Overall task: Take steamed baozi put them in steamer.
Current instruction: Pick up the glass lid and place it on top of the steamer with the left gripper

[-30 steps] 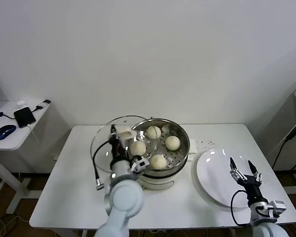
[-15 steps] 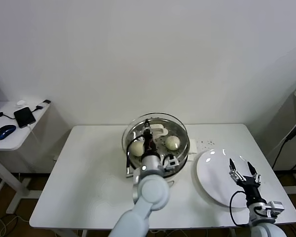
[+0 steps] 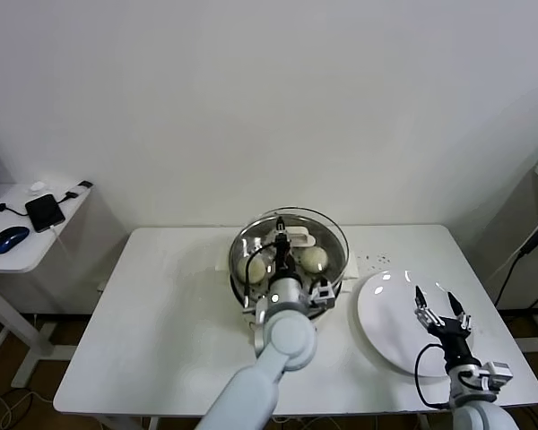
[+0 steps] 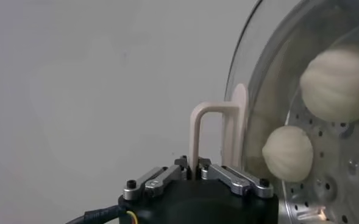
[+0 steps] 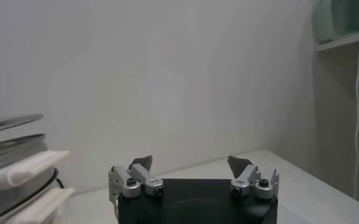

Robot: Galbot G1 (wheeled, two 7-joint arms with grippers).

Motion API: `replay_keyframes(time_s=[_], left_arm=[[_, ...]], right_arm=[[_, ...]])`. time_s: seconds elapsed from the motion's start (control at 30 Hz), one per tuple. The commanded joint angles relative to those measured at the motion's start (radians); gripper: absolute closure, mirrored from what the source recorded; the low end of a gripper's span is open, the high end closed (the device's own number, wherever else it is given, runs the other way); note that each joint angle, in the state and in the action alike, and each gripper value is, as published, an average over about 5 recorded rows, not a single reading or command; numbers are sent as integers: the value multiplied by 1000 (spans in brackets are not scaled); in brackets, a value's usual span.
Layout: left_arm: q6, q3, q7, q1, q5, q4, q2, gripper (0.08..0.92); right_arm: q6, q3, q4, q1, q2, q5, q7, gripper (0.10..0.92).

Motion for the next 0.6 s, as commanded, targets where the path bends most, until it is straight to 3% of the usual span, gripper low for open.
replay_keyframes(time_s=[0.03,0.6], left_arm=[[49,1,7,-20,34,47,-49,836],[49,-2,23,7,44,30,-49,836]], right_arm=[[0,-2,-8,9,0,-2,0,203],[5,-6,-16,9,0,-2,0,203]])
